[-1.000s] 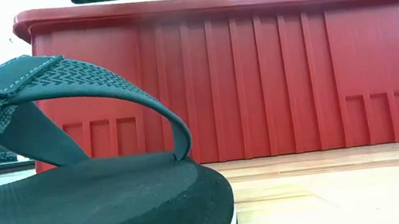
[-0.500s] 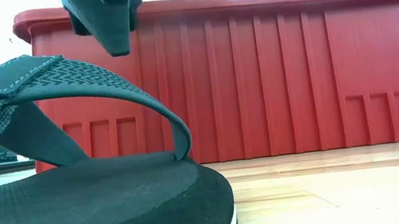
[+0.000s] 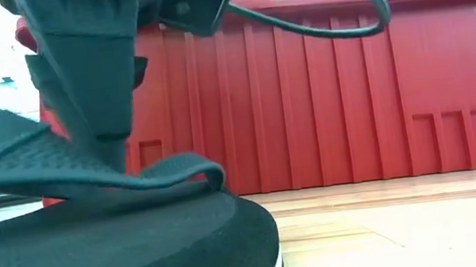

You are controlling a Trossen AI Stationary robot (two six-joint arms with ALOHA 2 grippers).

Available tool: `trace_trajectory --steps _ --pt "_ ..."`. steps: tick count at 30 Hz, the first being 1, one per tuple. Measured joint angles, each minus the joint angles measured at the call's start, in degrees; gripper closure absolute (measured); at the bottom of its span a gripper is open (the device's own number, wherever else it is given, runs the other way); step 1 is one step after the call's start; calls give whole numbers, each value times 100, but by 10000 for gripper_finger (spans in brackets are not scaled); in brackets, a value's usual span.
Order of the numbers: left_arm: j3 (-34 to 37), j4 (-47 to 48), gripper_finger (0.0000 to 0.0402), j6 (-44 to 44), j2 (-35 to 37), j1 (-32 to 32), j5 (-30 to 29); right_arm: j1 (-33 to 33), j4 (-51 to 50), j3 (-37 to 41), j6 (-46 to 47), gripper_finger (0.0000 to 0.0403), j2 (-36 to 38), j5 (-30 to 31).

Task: Pick and place slides into bin
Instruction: Put the black slipper into the red bin

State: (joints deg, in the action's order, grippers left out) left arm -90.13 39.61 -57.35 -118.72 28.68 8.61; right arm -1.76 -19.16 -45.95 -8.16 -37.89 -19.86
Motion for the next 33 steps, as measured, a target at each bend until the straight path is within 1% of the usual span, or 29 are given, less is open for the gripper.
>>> trace_trajectory --steps 3,5,8,13,17,21,23,26,29,33 --pt "44 -149 243 -3 -9 25 166 0 0 0 0 246 0 0" --pt "36 -140 243 6 32 25 178 -2 1 0 0 246 0 0" --pt "36 -120 243 18 165 12 17 0 2 0 0 246 0 1" --pt "31 71 243 -5 479 7 -581 -1 4 0 -2 246 0 1" --pt "77 36 243 -91 497 14 -606 -2 12 0 0 246 -2 7" --pt "441 -309 243 -409 471 33 -272 0 50 0 0 246 -1 7" --pt "681 -695 243 -625 462 33 -37 0 48 0 0 246 0 9" --pt "912 -1445 243 -630 458 33 224 -1 48 0 0 246 0 12" --pt "1082 -1959 243 -610 458 33 339 0 48 0 0 246 -2 14" --pt "1194 -2041 243 -598 460 40 344 -1 48 0 0 246 -2 17"
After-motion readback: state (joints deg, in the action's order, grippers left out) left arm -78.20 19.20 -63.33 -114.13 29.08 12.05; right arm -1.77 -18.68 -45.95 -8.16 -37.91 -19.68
